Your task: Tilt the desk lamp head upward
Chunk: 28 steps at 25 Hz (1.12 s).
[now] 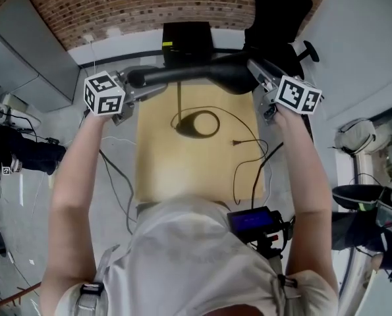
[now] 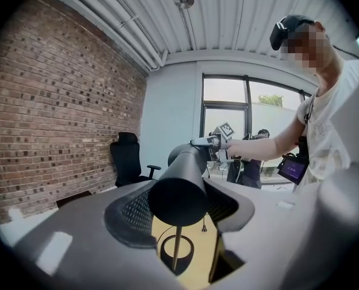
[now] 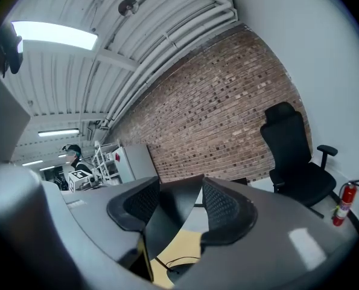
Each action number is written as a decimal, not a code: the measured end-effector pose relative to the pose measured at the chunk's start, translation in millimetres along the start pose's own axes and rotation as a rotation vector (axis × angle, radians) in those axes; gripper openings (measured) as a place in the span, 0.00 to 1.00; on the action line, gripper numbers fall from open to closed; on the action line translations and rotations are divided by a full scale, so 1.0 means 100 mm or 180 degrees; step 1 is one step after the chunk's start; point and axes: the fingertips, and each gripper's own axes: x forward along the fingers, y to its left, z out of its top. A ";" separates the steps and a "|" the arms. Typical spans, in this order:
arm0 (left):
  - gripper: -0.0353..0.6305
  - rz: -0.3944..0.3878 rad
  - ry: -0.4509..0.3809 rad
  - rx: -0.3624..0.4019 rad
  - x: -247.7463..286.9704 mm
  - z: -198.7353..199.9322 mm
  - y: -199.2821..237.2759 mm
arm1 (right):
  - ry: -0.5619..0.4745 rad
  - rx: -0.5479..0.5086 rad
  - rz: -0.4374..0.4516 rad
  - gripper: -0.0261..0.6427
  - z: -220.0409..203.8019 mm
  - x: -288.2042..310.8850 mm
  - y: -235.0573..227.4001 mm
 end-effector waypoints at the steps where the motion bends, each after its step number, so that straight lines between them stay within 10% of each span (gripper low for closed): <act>1: 0.40 -0.0008 -0.0002 -0.0010 0.00 0.01 0.01 | -0.0001 -0.0043 -0.0010 0.39 0.05 0.01 0.02; 28: 0.37 0.0248 0.0570 0.0547 0.07 -0.32 0.10 | -0.0029 -0.0534 -0.0064 0.34 0.58 0.17 0.41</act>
